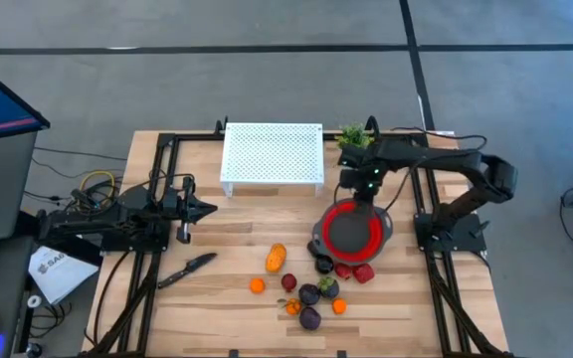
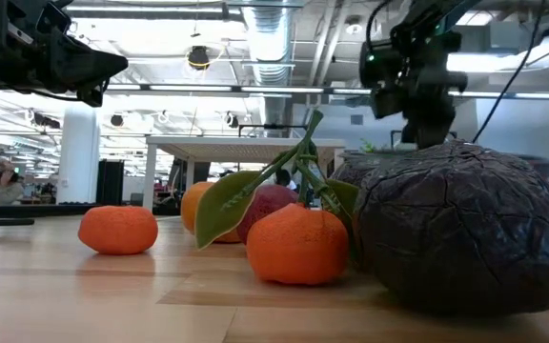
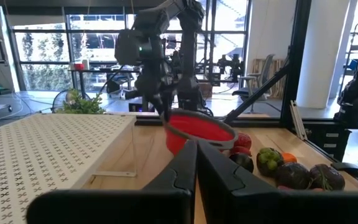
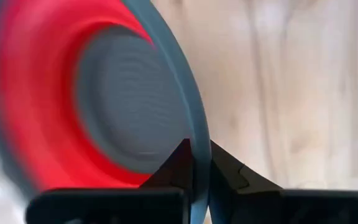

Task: Pick & Place Fruit
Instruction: Put the red strainer bowl on the shelf

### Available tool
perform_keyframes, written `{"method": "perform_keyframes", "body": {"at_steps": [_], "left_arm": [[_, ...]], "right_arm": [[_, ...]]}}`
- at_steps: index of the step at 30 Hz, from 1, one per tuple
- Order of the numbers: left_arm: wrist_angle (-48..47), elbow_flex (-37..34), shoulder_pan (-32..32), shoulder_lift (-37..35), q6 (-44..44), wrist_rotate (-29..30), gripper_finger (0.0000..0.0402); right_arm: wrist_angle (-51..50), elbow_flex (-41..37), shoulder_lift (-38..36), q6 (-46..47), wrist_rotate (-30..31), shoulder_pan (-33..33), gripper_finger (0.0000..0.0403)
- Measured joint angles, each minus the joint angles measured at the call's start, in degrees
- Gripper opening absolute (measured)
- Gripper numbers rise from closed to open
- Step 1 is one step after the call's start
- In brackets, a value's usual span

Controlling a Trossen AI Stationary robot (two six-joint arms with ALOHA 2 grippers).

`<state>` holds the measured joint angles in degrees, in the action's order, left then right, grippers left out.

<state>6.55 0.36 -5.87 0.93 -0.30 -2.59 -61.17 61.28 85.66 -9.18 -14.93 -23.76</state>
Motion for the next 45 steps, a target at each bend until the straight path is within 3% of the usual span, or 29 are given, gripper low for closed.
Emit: {"method": "perform_keyframes", "body": {"at_steps": [6,12,17,20,25,30,36,45], "left_arm": [[0.00,0.00,0.02,-0.01,0.00,0.00,0.0008],[0.02,0.00,0.02,0.00,0.00,-0.02,0.0008],[0.02,0.00,0.00,-0.02,0.00,-0.02,0.0008],[0.02,0.00,0.02,-0.01,0.00,-0.02,0.0008],[0.07,0.00,0.00,0.00,0.00,-0.03,0.0008],[0.09,0.00,0.01,0.00,0.00,-0.05,0.0008],[0.31,0.00,0.01,-0.01,0.00,-0.05,0.0008],[0.48,0.00,0.02,0.00,0.00,-0.05,0.0008]], "right_arm": [[0.14,3.75,-5.12,5.02,-8.49,-0.35,0.0020],[6.19,15.67,-3.83,9.98,-9.15,0.83,0.0013],[9.02,29.83,4.92,15.24,-8.81,-0.71,0.0038],[8.51,39.07,12.04,17.12,-8.53,-2.67,0.0032],[1.98,53.61,23.10,17.36,-9.11,-6.77,0.0015],[-4.09,63.91,30.67,17.90,-9.23,-10.15,0.0038],[-4.88,68.70,35.36,19.75,-9.54,-11.93,0.0045],[-2.40,68.78,35.65,19.75,-10.11,-12.43,0.0035]]}}
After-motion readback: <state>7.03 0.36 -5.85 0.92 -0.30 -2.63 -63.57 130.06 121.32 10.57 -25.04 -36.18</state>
